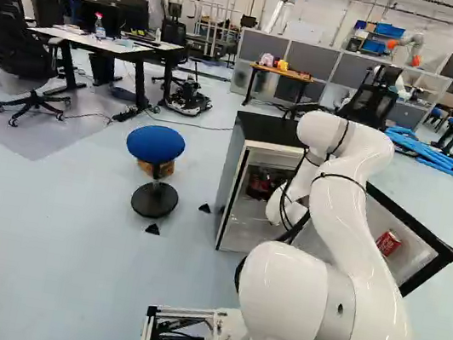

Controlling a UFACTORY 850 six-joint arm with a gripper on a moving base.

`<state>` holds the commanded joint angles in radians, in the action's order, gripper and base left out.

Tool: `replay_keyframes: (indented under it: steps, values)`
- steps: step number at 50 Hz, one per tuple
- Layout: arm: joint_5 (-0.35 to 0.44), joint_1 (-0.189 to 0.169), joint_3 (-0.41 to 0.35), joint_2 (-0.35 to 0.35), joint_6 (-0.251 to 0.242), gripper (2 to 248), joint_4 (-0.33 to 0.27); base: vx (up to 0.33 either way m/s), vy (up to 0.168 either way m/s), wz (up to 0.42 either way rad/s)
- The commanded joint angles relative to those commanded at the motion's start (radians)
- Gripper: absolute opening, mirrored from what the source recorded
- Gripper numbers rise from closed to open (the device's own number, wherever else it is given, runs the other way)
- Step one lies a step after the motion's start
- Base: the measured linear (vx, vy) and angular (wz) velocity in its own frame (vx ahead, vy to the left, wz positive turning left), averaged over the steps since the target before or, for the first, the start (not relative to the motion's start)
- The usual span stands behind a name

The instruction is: Grab a drink from the fridge

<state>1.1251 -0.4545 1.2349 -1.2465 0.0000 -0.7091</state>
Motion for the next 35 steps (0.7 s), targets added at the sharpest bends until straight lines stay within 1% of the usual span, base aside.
replay_keyframes:
  steps: [24,35]
  values:
    - [0.000,0.008,0.005,-0.003,0.000,184,0.082,0.000,0.000,0.000]
    - [0.000,0.020,0.015,-0.007,0.000,184,0.091,0.000,0.000,0.000]
